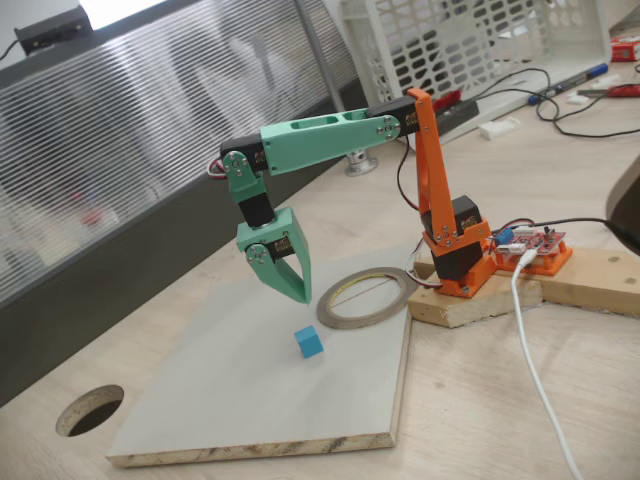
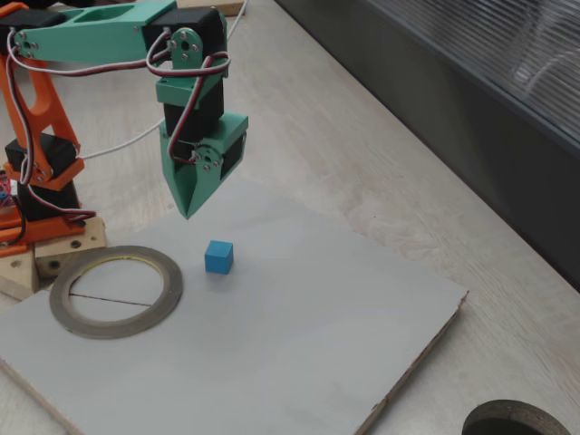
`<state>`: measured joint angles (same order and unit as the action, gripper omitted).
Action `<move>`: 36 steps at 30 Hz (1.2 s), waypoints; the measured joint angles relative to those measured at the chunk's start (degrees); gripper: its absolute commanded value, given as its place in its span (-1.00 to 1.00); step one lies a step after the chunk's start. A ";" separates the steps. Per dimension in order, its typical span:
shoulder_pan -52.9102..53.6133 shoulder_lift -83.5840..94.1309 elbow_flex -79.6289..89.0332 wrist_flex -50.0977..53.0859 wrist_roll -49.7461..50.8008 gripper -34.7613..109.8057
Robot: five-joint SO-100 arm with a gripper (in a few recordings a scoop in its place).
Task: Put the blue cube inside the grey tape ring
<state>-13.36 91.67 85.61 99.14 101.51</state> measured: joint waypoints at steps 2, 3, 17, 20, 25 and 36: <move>-0.18 0.00 0.00 0.35 0.00 -0.56; -0.35 0.00 0.00 0.44 0.00 -0.56; -1.05 0.00 0.00 3.52 -0.18 0.20; -0.88 0.00 0.00 5.01 -0.18 0.46; -0.88 0.00 0.00 5.27 -0.09 0.79; -0.88 0.00 0.00 5.27 0.18 0.89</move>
<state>-14.24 91.67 85.61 104.41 101.69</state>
